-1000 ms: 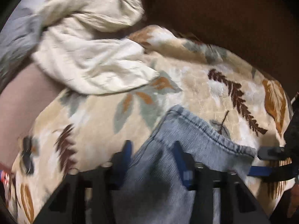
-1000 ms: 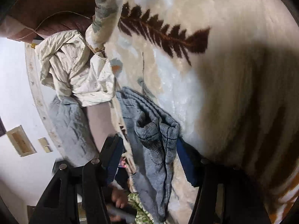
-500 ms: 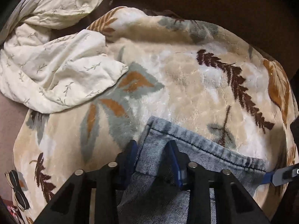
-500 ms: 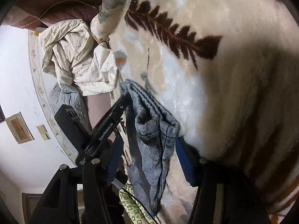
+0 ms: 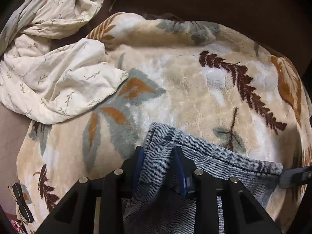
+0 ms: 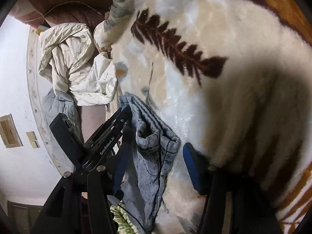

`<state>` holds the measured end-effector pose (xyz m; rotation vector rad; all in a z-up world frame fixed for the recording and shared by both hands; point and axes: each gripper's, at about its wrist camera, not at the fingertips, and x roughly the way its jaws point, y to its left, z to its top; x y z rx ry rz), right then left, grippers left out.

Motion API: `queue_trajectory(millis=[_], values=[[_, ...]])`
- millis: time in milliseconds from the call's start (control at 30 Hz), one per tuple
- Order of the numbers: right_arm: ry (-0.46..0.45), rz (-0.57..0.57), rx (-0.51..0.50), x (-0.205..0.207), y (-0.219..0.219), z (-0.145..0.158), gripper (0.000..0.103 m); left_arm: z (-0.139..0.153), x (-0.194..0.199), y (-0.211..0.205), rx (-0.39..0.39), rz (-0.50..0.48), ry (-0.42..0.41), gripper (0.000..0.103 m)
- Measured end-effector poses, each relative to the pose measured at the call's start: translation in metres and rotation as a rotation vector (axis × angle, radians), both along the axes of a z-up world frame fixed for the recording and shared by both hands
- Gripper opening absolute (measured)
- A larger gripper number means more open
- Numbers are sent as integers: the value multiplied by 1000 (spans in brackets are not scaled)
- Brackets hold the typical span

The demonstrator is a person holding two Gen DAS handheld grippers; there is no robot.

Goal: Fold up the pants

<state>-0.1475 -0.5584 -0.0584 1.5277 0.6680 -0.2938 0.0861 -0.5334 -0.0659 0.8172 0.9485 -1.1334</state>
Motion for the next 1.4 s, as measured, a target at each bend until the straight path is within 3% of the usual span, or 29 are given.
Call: queue_trajectory(millis=[167,233,267,333,433,467,567,600,667,733,800,833,933,1167,1400], values=[[19,52,-76,11,6,7,59,7,-15,10,-20,-39,-22,32],[39,72,-121,13,9,10,48,8,-16,11,-19,-44,-32,31],[56,76,-142,13,10,10,38,8,-15,11,-17,-37,-29,29],[73,80,-148,14,9,7,35,8,-12,10,-14,-27,-18,29],[73,80,-140,13,8,4,35,1,-7,5,11,-12,-36,42],[76,80,-139,13,8,4,35,0,-5,4,14,0,-46,52],[65,59,-104,11,6,-1,38,1,1,6,4,25,-28,56],[59,52,-96,11,5,-1,41,1,0,7,-1,21,-33,50],[60,61,-122,13,8,2,43,3,-9,8,-16,-20,-24,29],[64,82,-160,16,12,6,44,4,-19,8,-13,-43,-87,28],[55,89,-178,17,13,9,33,8,-18,12,-25,-31,-85,20],[52,92,-181,17,13,10,32,11,-15,14,-37,-17,-70,17],[37,98,-203,17,16,16,27,19,-12,22,-68,0,-53,12],[-8,149,-301,27,38,40,25,40,-4,39,-171,37,-16,10],[-34,232,-463,39,73,70,23,68,18,87,-346,120,36,10]])
